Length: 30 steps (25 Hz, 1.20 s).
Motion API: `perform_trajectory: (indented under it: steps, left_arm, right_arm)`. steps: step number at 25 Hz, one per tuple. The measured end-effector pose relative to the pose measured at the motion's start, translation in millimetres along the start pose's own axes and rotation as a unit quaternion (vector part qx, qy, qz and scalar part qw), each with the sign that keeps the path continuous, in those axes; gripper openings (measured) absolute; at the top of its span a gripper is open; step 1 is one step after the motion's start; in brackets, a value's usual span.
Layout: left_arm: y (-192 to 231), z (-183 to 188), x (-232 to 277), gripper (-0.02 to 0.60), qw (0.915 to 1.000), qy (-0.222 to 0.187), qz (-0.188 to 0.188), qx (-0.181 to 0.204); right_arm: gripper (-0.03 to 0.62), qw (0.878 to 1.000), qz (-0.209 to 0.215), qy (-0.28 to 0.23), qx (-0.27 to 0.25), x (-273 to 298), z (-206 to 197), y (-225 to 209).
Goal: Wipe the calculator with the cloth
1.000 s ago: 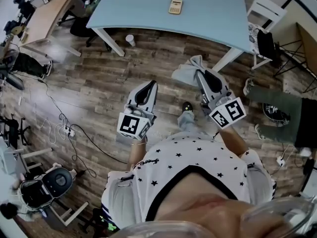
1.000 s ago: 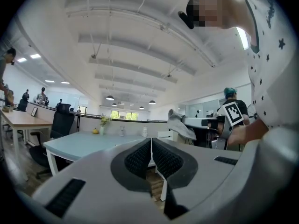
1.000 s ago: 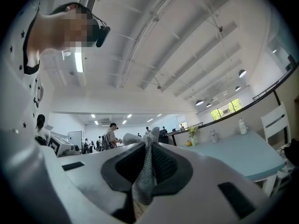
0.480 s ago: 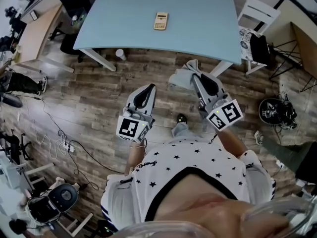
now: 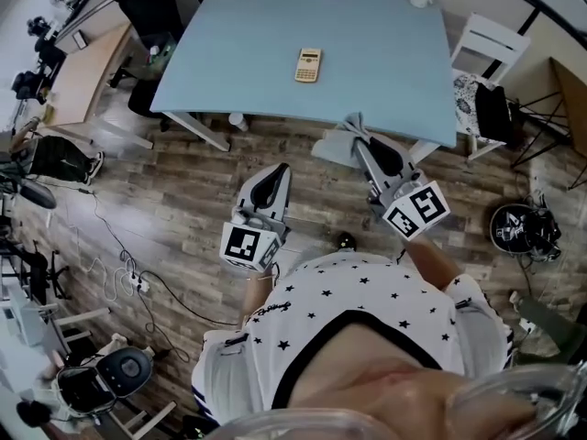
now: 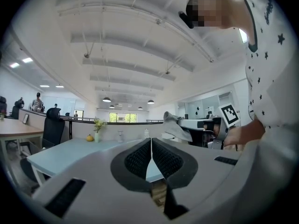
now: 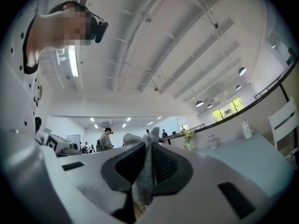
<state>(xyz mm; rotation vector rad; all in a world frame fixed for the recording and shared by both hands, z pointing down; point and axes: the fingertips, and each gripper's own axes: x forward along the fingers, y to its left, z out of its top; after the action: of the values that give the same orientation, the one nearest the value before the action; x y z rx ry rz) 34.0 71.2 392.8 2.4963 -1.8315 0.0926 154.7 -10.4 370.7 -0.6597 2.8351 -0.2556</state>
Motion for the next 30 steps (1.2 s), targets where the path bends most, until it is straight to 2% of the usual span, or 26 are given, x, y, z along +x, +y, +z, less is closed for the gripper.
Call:
perform_trajectory:
  steps: [4, 8, 16, 30]
  left_arm:
    - [15, -5, 4, 0.031, 1.0000, -0.001, 0.004, -0.004]
    - [36, -2, 18, 0.031, 0.9999, -0.012, -0.010, -0.005]
    - [95, 7, 74, 0.031, 0.9969, -0.020, -0.075, 0.009]
    - [198, 16, 155, 0.031, 0.9896, -0.024, -0.142, -0.004]
  right_arm:
    - [0.029, 1.000, 0.002, 0.003, 0.000, 14, -6, -2]
    - [0.029, 1.000, -0.010, 0.004, -0.004, 31, -8, -8]
    - [0.029, 0.998, -0.066, -0.017, -0.014, 84, -7, -41]
    - [0.029, 0.990, -0.141, -0.019, -0.010, 184, -10, -93]
